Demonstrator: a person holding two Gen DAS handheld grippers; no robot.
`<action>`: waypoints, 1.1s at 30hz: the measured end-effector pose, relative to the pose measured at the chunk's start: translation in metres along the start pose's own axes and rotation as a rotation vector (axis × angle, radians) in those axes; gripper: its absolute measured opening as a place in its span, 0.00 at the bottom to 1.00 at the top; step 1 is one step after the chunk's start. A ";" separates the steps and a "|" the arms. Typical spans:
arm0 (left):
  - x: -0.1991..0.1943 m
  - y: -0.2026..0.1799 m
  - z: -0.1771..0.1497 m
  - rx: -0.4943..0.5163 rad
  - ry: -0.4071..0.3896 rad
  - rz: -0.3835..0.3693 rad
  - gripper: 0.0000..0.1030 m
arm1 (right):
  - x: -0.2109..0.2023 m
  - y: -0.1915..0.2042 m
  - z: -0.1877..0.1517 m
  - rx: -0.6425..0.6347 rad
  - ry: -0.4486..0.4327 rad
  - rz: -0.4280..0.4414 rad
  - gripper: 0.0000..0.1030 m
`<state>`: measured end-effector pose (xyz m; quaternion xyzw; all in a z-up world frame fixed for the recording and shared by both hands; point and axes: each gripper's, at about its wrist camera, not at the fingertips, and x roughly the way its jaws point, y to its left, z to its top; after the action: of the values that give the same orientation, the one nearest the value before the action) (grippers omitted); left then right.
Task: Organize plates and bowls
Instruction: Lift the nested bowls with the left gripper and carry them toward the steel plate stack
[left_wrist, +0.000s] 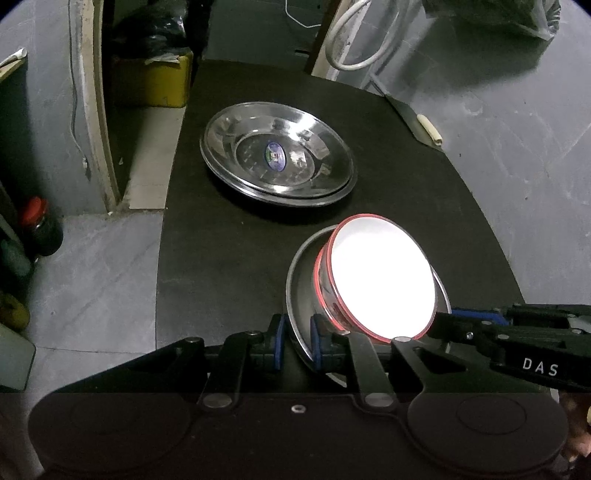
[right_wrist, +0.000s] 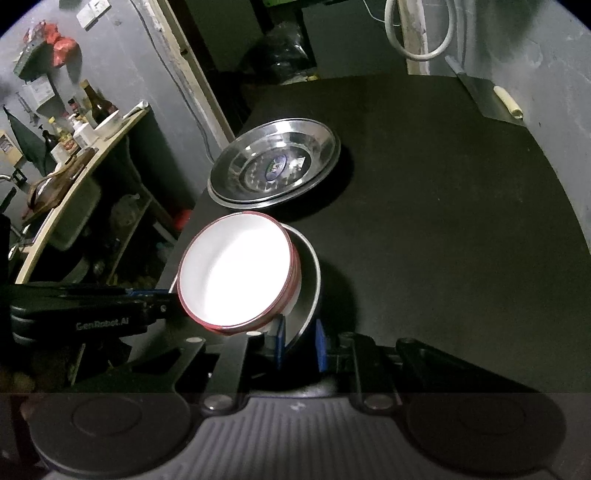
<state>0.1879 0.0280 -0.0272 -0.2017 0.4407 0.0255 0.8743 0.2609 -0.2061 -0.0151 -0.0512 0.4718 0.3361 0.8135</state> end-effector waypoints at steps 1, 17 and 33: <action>-0.001 0.000 0.001 -0.002 -0.004 -0.001 0.14 | 0.000 0.000 0.000 0.001 -0.003 0.001 0.19; 0.003 0.000 0.031 -0.009 -0.056 -0.014 0.11 | -0.003 -0.004 0.023 0.015 -0.057 0.022 0.19; 0.008 -0.002 0.062 -0.012 -0.107 -0.026 0.11 | -0.005 -0.010 0.051 0.022 -0.107 0.021 0.18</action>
<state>0.2400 0.0486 0.0004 -0.2109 0.3906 0.0277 0.8957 0.3019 -0.1959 0.0148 -0.0192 0.4319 0.3417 0.8345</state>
